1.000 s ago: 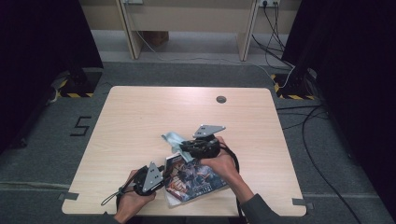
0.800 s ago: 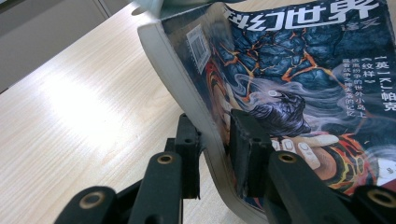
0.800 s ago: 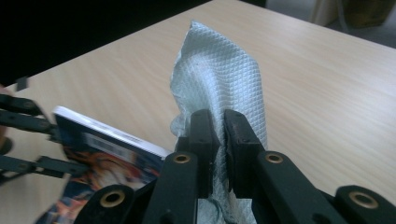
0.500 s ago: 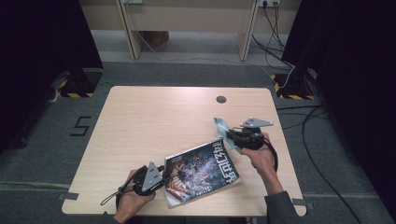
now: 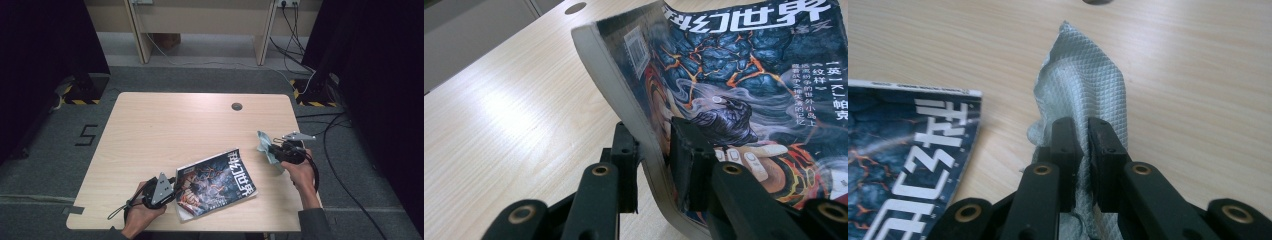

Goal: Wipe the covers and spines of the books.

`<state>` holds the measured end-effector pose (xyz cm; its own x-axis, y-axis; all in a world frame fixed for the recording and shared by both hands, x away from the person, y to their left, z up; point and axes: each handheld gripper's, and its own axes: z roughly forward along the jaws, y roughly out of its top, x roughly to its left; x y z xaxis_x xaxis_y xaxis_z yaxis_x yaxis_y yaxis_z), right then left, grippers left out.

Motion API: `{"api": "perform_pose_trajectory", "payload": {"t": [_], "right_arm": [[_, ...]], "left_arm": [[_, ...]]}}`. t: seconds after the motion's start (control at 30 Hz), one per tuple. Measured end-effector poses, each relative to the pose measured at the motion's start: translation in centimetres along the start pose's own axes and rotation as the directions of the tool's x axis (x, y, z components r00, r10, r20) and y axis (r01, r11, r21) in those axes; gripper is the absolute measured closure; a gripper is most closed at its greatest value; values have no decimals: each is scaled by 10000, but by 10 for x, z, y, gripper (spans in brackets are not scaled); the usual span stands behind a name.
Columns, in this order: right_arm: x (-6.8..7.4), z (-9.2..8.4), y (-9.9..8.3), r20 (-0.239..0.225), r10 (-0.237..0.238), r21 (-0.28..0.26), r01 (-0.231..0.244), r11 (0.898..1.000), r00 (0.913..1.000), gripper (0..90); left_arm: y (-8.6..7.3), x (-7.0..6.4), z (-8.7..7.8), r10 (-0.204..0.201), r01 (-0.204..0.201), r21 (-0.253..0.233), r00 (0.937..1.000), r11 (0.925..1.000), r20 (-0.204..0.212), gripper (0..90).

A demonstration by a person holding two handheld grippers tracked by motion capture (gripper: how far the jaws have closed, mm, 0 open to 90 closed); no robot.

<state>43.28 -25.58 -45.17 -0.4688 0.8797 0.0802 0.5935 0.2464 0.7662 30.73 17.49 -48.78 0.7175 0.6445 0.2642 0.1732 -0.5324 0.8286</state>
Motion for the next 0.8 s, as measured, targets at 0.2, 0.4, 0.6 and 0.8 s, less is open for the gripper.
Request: {"api": "perform_pose_trajectory", "payload": {"t": [0.2,0.4,0.6,0.8], "right_arm": [[-10,6,-8,187,153,406,-160,9990,9997,823],[-15,12,-14,1243,-644,1297,481,9904,9902,798],[-21,21,-22,1287,-743,1878,493,9810,9889,719],[-22,26,-26,901,-847,2332,616,9705,9923,652]], "left_arm": [[0,0,0,-54,54,-1,10000,10000,3,729],[0,0,0,-75,75,10,10000,10000,20,725],[0,1,1,-70,70,30,10000,10000,14,721],[-1,1,1,-124,124,29,9999,9999,14,714]]}}
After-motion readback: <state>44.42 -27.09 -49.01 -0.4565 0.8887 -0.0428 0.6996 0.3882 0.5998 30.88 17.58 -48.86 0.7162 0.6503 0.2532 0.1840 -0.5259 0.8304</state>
